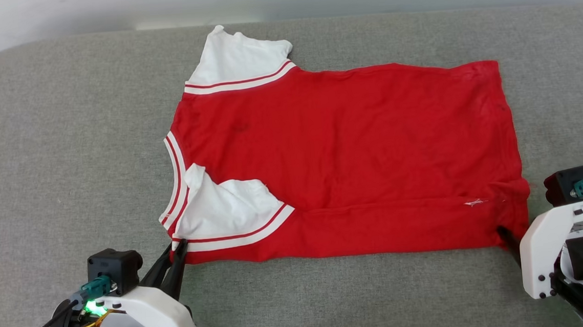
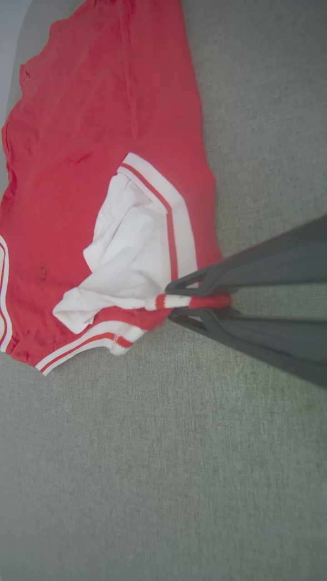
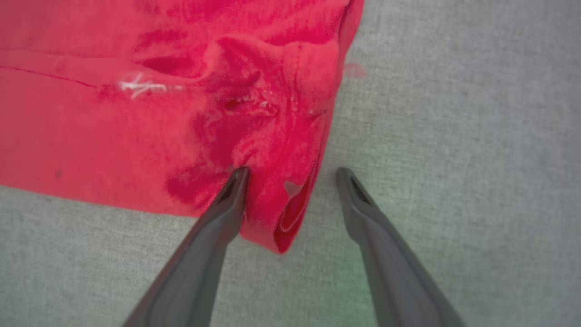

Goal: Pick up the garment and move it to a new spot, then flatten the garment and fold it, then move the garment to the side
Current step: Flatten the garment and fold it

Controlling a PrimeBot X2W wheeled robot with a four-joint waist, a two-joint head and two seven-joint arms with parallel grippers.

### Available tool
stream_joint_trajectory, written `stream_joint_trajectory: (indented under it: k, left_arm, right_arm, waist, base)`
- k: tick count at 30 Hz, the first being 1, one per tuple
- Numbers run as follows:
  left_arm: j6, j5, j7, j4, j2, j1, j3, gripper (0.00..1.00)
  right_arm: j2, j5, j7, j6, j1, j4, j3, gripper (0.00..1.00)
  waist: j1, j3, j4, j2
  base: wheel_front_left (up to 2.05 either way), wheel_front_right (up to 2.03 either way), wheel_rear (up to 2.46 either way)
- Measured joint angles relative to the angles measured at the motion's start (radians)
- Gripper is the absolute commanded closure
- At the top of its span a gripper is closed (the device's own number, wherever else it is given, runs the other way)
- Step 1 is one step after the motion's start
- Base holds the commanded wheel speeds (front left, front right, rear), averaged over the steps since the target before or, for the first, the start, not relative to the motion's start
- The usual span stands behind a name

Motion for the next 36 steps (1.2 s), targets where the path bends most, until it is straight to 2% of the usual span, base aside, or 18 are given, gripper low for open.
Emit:
stream_joint_trajectory:
  k: [3, 4, 5, 6, 10, 14, 22, 26, 32, 33, 34, 35, 36]
  left_arm:
    - [0.001, 0.007, 0.000, -0.012, 0.001, -0.002, -0.003, 1.00]
    - [0.001, 0.007, 0.000, -0.013, 0.001, -0.002, -0.005, 1.00]
    - [0.001, 0.008, 0.000, -0.012, 0.001, -0.002, -0.007, 1.00]
    - [0.001, 0.011, 0.000, -0.010, 0.001, -0.002, -0.009, 1.00]
    - [0.000, 0.015, 0.000, 0.007, 0.002, -0.003, -0.020, 1.00]
    - [-0.005, 0.022, 0.001, 0.032, 0.030, 0.019, -0.025, 1.00]
    - [0.009, 0.002, 0.020, -0.007, 0.070, 0.136, -0.033, 1.00]
    - [0.010, -0.018, 0.031, -0.020, 0.068, 0.187, -0.049, 1.00]
    - [-0.002, -0.021, 0.026, 0.033, 0.041, 0.195, -0.078, 1.00]
    - [-0.010, -0.022, 0.025, 0.047, 0.035, 0.192, -0.081, 0.93]
    - [-0.018, -0.022, 0.019, 0.062, 0.030, 0.184, -0.088, 0.36]
    - [-0.027, -0.018, 0.013, 0.072, 0.028, 0.176, -0.094, 0.00]
    - [-0.029, -0.012, 0.005, 0.086, 0.027, 0.169, -0.095, 0.00]
  right_arm:
    - [0.002, -0.003, 0.000, 0.000, -0.013, 0.022, 0.004, 0.00]
    - [0.002, -0.004, 0.003, 0.000, -0.016, 0.028, 0.009, 0.13]
    - [-0.001, -0.006, 0.004, 0.000, -0.019, 0.031, 0.014, 0.59]
    - [-0.003, -0.006, 0.004, 0.000, -0.019, 0.033, 0.018, 1.00]
    - [-0.008, -0.006, -0.003, 0.000, -0.024, 0.047, 0.027, 1.00]
    - [-0.025, -0.008, 0.001, 0.001, -0.003, 0.033, 0.017, 1.00]
    - [-0.062, 0.014, 0.061, 0.001, 0.110, -0.097, -0.030, 1.00]
    - [-0.062, 0.027, 0.094, 0.001, 0.183, -0.146, -0.055, 1.00]
    - [-0.042, 0.030, 0.105, 0.000, 0.228, -0.140, -0.059, 1.00]
    - [-0.038, 0.030, 0.104, 0.000, 0.228, -0.132, -0.058, 0.61]
    - [-0.034, 0.029, 0.097, 0.000, 0.228, -0.124, -0.055, 0.00]
    - [-0.035, 0.027, 0.096, 0.000, 0.228, -0.117, -0.050, 0.00]
    - [-0.035, 0.021, 0.092, 0.000, 0.227, -0.112, -0.045, 0.00]
  waist:
    - [0.0000, 0.012, 0.009, 0.0000]
    - [0.0000, 0.015, 0.011, 0.0000]
    - [0.0000, 0.017, 0.013, 0.0001]
    - [0.0000, 0.018, 0.014, 0.0000]
    - [0.0000, 0.010, 0.011, 0.0001]
    - [0.0000, -0.035, -0.001, 0.0000]
    - [0.0000, -0.113, -0.026, 0.0000]
    - [0.0000, -0.121, -0.039, 0.0000]
    - [0.0000, -0.107, -0.043, 0.0000]
    - [0.0000, -0.105, -0.044, 0.0000]
    - [0.0000, -0.103, -0.044, 0.0000]
    - [0.0000, -0.101, -0.044, 0.0000]
    - [0.0000, -0.100, -0.044, 0.0000]
  base:
    - [0.00, 0.00, 0.00]
    - [0.00, 0.00, 0.00]
    - [0.00, 0.00, 0.00]
    - [0.00, 0.00, 0.00]
    - [0.00, 0.00, 0.00]
    - [0.00, 0.00, 0.00]
    - [0.00, 0.00, 0.00]
    - [0.00, 0.00, 0.00]
    - [0.00, 0.00, 0.00]
    - [0.00, 0.00, 0.00]
    - [0.00, 0.00, 0.00]
    - [0.00, 0.00, 0.00]
    - [0.00, 0.00, 0.00]
